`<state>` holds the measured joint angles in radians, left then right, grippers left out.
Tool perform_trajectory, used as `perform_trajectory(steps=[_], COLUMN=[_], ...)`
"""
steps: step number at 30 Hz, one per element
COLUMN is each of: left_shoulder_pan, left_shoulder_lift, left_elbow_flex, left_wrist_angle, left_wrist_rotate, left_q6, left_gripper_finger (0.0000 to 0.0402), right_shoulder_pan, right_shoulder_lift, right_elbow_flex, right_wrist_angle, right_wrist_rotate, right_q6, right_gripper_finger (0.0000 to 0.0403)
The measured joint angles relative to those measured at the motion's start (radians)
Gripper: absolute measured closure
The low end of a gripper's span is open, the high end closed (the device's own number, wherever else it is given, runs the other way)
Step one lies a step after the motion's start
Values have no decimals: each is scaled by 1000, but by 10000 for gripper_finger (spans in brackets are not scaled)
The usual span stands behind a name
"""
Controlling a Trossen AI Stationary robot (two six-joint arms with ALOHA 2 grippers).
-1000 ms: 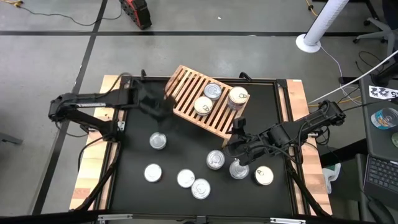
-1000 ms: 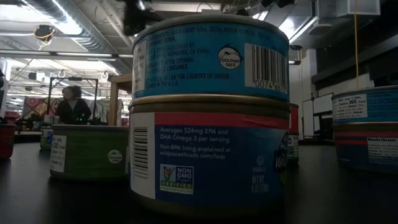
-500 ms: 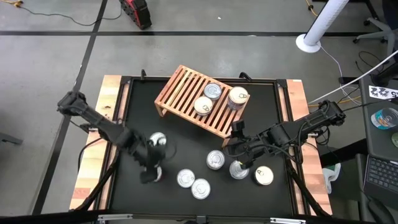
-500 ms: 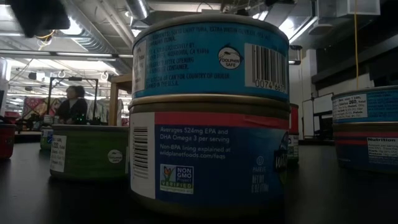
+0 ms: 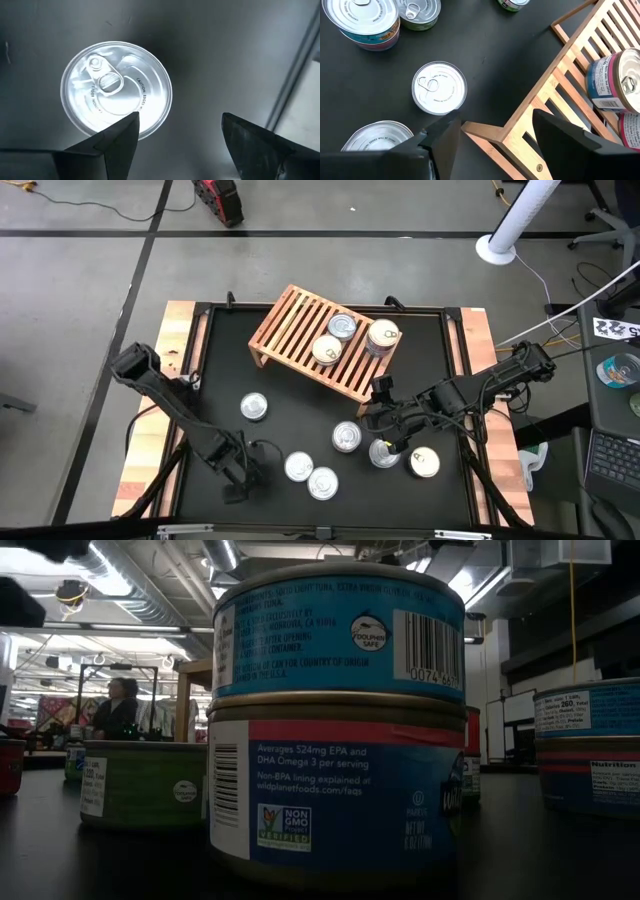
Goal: Stack canned seafood by type on shelf
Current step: Stack the red tuna can on top of the red tuna can on the shelf
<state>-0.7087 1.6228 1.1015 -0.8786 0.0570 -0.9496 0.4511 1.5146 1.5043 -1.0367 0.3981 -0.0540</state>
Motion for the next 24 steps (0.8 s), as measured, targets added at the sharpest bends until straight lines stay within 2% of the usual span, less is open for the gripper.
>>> perform_trajectory(steps=[9, 15, 24], left_shoulder_pan=[-66, -79, -79], left_shoulder_lift=[75, 102, 140], left_elbow_flex=[-1, -1, 0], left_wrist_angle=[2, -2, -11], left_wrist_rotate=[-105, -239, -292], left_q6=[-23, -21, 13], left_gripper_finger=[128, 128, 128], right_shoulder_pan=[0, 0, 0], right_shoulder_lift=[0, 0, 0], right_elbow_flex=[0, 0, 0], right_wrist_angle=[0, 0, -1], right_wrist_rotate=[0, 0, 0], right_q6=[-1, -1, -1], right_gripper_finger=[157, 157, 157])
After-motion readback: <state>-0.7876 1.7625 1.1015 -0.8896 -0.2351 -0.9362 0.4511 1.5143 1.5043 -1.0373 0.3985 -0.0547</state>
